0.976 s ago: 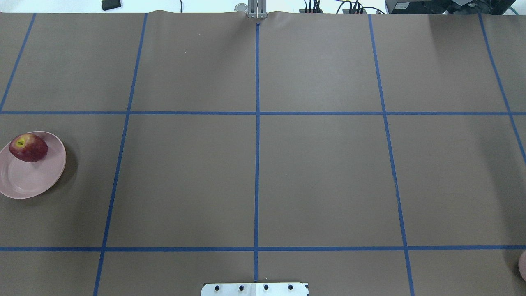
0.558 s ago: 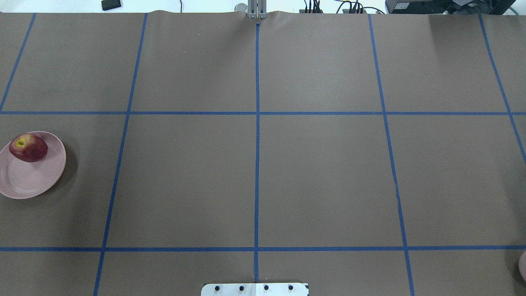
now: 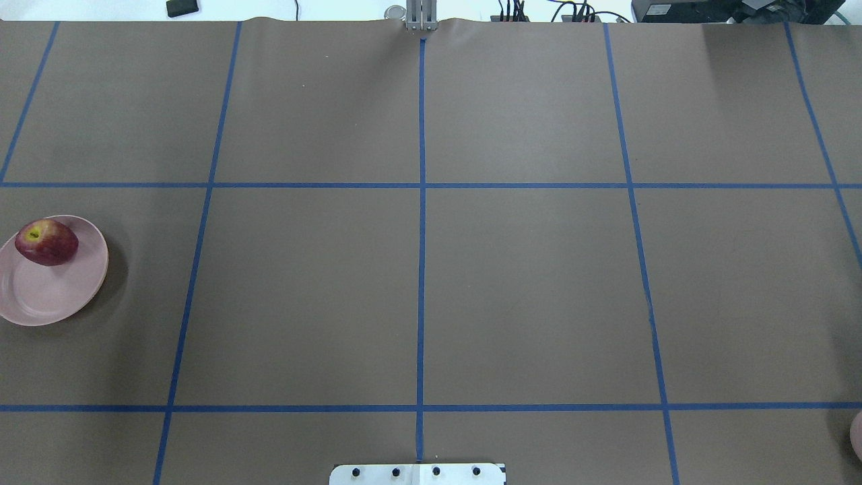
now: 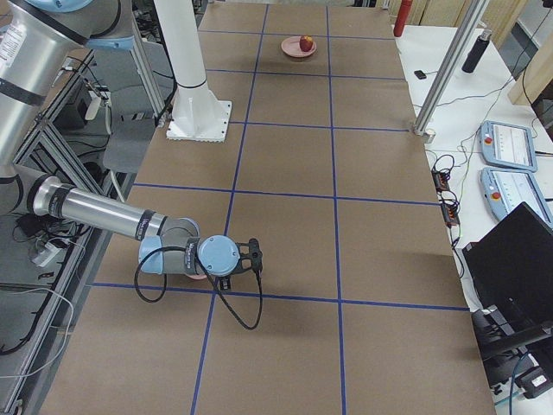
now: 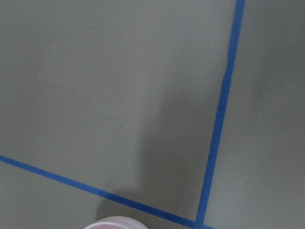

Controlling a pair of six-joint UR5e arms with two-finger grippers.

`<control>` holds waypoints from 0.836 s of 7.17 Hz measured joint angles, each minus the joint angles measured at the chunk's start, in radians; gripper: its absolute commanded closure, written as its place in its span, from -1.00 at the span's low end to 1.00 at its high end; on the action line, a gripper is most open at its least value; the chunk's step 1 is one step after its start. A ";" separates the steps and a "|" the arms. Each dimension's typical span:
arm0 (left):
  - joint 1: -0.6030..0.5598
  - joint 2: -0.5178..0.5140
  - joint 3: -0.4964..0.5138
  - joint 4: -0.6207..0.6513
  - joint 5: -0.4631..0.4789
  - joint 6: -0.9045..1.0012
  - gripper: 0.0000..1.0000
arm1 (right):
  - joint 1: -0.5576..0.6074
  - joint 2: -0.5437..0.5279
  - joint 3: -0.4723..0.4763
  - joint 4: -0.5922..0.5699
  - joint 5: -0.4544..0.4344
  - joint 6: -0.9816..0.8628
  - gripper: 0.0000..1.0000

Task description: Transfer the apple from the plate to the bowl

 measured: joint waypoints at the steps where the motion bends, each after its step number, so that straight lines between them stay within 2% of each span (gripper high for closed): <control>1: 0.000 0.000 0.000 0.000 0.000 0.000 -0.96 | -0.046 -0.019 -0.002 0.031 0.008 0.000 -1.00; 4: 0.000 0.000 -0.002 0.000 0.001 0.001 -0.96 | -0.115 -0.019 -0.027 0.047 0.002 0.003 -1.00; 6: 0.000 0.000 -0.005 0.000 0.001 0.002 -0.96 | -0.166 0.018 -0.051 0.048 -0.007 0.004 -1.00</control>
